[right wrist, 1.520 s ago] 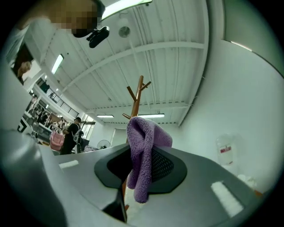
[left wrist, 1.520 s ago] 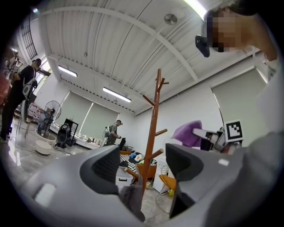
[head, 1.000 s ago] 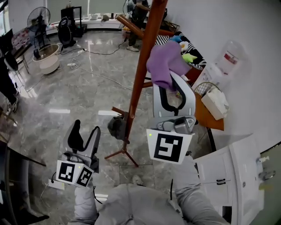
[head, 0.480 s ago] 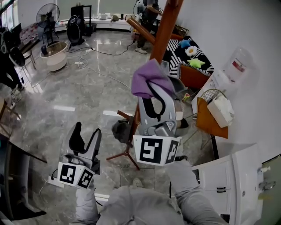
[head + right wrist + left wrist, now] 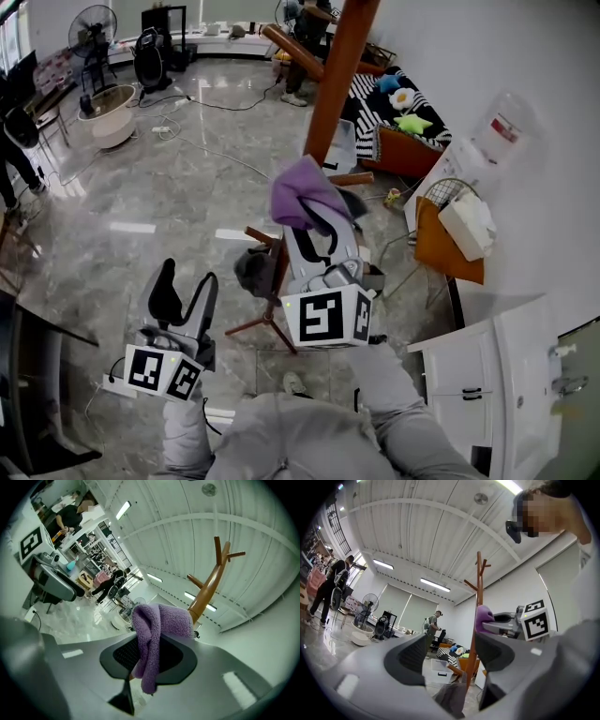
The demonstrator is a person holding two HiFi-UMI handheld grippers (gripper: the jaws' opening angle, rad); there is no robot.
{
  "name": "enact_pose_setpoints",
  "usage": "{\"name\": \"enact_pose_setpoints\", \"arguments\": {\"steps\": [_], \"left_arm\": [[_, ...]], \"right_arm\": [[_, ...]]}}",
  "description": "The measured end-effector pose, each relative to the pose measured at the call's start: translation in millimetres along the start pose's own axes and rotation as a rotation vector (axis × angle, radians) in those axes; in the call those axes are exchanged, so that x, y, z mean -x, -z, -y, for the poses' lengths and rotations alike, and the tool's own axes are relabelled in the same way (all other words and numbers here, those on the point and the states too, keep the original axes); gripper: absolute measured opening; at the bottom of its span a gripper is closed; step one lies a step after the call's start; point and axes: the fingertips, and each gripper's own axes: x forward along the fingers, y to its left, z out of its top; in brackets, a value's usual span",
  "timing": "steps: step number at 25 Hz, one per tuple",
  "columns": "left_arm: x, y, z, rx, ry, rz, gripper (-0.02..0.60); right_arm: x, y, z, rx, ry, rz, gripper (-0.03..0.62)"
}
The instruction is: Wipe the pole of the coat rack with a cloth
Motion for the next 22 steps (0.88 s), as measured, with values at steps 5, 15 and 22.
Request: {"name": "enact_pose_setpoints", "arguments": {"steps": [5, 15, 22], "left_arm": [[2, 4, -1, 0.008, 0.000, -0.008, 0.348], [-3, 11, -1, 0.019, 0.005, -0.025, 0.348], [-8, 14, 0, 0.023, 0.007, -0.030, 0.348]], "right_arm": [[3, 19, -8, -0.116, -0.066, -0.032, 0.077], [4, 29, -9, -0.469, -0.273, -0.043, 0.077], [6, 37, -6, -0.701, -0.344, 0.010, 0.077]]}}
